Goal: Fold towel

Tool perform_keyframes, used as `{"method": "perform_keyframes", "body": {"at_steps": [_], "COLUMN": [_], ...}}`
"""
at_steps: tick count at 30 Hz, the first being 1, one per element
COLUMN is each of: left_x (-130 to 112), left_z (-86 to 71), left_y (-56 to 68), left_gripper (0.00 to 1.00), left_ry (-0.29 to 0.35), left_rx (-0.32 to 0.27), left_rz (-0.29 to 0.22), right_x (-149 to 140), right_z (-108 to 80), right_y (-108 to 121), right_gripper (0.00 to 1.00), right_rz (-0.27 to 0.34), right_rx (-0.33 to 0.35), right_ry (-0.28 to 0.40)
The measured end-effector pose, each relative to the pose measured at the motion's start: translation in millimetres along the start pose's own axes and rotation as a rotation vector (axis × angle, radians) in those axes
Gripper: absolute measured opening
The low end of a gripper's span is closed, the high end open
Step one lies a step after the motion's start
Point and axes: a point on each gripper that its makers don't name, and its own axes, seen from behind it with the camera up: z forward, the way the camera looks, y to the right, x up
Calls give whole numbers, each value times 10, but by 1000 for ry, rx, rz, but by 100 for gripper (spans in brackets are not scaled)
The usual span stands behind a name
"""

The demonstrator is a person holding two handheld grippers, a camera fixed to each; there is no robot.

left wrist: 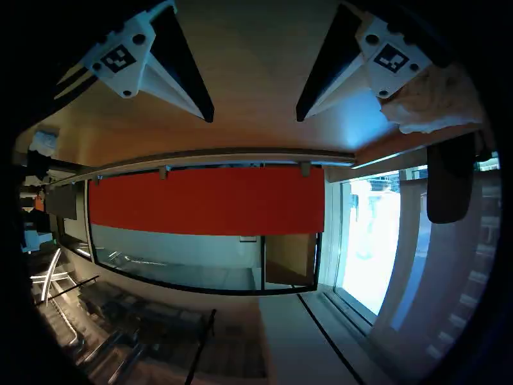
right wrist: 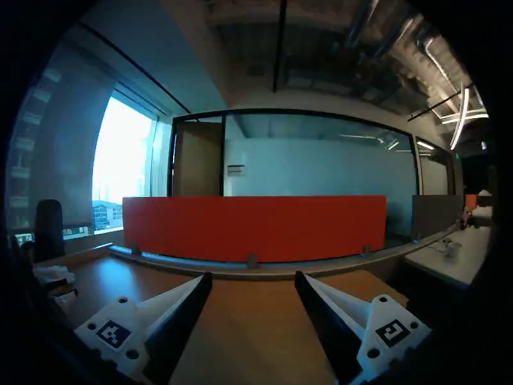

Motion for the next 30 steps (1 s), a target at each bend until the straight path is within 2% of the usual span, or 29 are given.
{"method": "perform_keyframes", "body": {"at_steps": [6,9,21,30], "left_x": [1,4,5,1], "left_z": [-6,-7,-1,-3], "left_y": [-6,2,2,3], "left_gripper": [95,95,95,95], "left_ry": [-1,0,0,0], "left_rx": [0,0,0,0], "left_rz": [1,1,1,1], "right_x": [-143,-247,-752,-1148], "right_z": [7,2,12,-3], "right_y": [251,299,394,464], "right_gripper": [100,100,100,100], "right_rz": [-35,-33,16,-3], "right_rx": [-49,-54,-56,-61], "right_ry": [-1,-7,2,3]}}
